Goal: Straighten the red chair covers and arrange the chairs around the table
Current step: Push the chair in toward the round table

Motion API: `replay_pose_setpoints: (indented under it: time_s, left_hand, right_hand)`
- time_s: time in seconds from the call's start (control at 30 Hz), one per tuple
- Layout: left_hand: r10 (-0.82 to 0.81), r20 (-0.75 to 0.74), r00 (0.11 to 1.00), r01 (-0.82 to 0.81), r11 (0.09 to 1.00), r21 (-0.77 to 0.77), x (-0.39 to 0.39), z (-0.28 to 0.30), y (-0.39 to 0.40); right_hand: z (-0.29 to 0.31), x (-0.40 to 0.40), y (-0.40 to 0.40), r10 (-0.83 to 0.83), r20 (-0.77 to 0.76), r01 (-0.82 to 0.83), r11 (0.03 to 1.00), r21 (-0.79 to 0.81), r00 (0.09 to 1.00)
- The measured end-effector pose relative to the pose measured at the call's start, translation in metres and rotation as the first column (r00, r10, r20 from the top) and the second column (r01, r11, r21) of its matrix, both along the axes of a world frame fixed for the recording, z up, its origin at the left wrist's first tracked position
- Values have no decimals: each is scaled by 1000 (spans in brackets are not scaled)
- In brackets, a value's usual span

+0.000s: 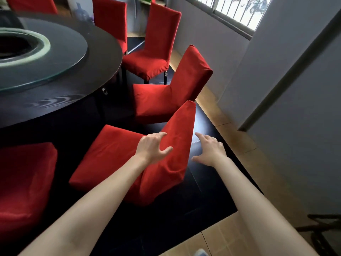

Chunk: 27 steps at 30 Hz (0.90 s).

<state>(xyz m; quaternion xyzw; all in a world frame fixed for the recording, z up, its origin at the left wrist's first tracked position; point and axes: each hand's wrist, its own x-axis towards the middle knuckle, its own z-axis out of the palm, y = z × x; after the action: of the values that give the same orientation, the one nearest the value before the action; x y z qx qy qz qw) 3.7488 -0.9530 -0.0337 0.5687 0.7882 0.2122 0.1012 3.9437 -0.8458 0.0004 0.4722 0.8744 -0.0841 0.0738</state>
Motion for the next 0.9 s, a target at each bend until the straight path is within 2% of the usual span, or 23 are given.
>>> replay_pose_setpoints:
  time_s: [0.2, 0.47, 0.9]
  left_hand:
    - [222, 15, 975, -220, 974, -58, 40, -14, 36]
    - [456, 4, 890, -454, 888, -68, 79, -27, 60]
    - [612, 12, 791, -609, 788, -91, 80, -50, 100]
  right_hand:
    - [-6, 9, 72, 243, 52, -243, 970, -17, 969]
    - [-12, -5, 131, 515, 51, -515, 857, -24, 856]
    - [-39, -43, 186, 669, 134, -673, 740, -21, 731]
